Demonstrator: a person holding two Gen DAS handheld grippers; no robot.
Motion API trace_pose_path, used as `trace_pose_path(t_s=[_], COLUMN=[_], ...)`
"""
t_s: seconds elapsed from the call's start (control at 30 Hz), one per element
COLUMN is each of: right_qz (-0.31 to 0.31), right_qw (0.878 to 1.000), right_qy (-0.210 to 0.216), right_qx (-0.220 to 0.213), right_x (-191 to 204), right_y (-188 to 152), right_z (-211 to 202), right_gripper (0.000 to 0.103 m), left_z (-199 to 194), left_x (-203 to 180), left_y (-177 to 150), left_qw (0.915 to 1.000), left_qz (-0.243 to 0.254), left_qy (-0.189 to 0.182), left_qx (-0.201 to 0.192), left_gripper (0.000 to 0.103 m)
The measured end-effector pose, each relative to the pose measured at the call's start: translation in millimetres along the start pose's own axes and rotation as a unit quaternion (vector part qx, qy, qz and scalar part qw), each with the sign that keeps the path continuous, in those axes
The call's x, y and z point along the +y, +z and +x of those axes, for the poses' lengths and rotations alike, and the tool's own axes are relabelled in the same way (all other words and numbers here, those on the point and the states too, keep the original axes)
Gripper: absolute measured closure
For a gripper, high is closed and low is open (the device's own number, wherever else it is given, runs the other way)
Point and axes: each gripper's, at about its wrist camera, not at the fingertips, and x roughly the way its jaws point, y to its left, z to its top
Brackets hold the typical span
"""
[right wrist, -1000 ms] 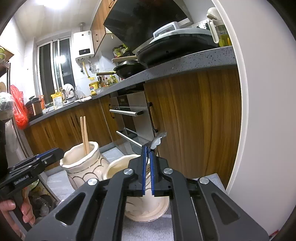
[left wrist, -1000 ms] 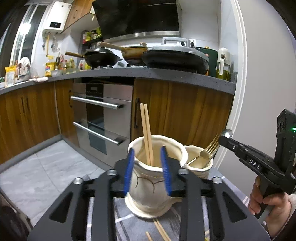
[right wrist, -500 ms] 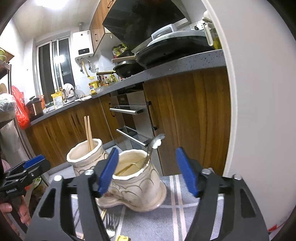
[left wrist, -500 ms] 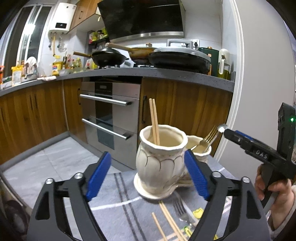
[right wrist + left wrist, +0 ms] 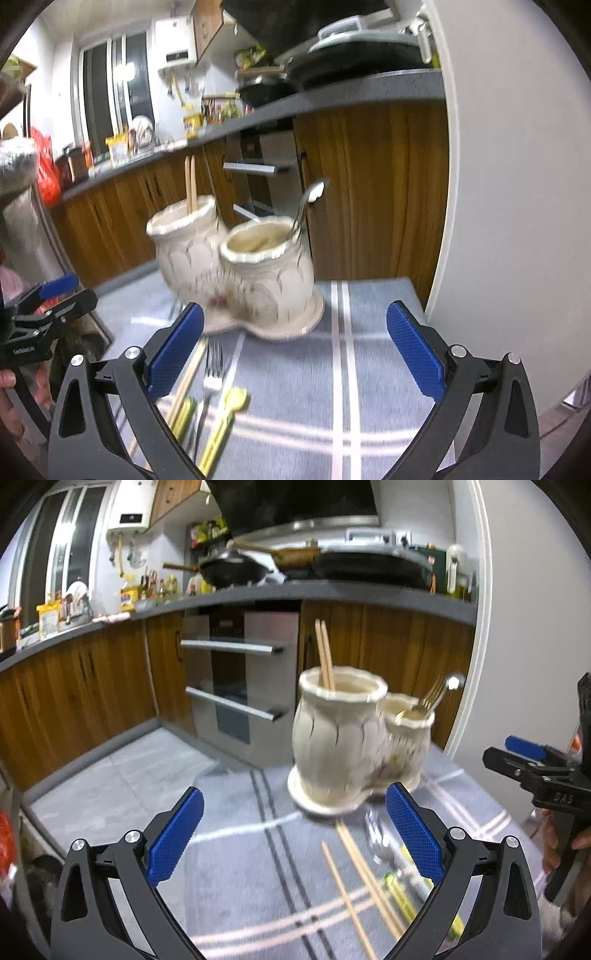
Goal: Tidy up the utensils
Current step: 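Open both tools and withdraw from the holder, then grasp a chopstick with the left tool while the right tool grasps a yellow plastic utensil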
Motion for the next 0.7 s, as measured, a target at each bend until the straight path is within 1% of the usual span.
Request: trace_pose_path(t_s=[0.17, 0.37, 0.5, 0.7], right_qz=[-0.027, -0.043, -0.052, -0.057], right_qw=[0.999, 0.996, 0.993, 0.990], right_qy=[-0.001, 0.006, 0.009, 0.023], right_qx=[0.041, 0.079, 0.102, 0.129], right_x=[8.8, 15.6, 19.8, 25.5], right_y=[-18.1, -40.4, -51.0, -63.0], right_z=[4.6, 11.2, 17.6, 22.4], right_gripper=[0.005, 0.005, 0.005, 0.005], left_z=[5.1, 9.5, 13.2, 18.9], left_x=[0.4, -4.3, -9.7, -16.7], left_y=[-20.3, -41.9, -53.4, -66.1], left_qw=[0.9991, 0.9966, 0.9948, 0.9913], left_qz=[-0.001, 0.000, 0.009, 0.011], left_qy=[0.009, 0.004, 0.006, -0.004], left_qx=[0.042, 0.082, 0.101, 0.131], left_gripper=[0.005, 0.005, 0.005, 0.005])
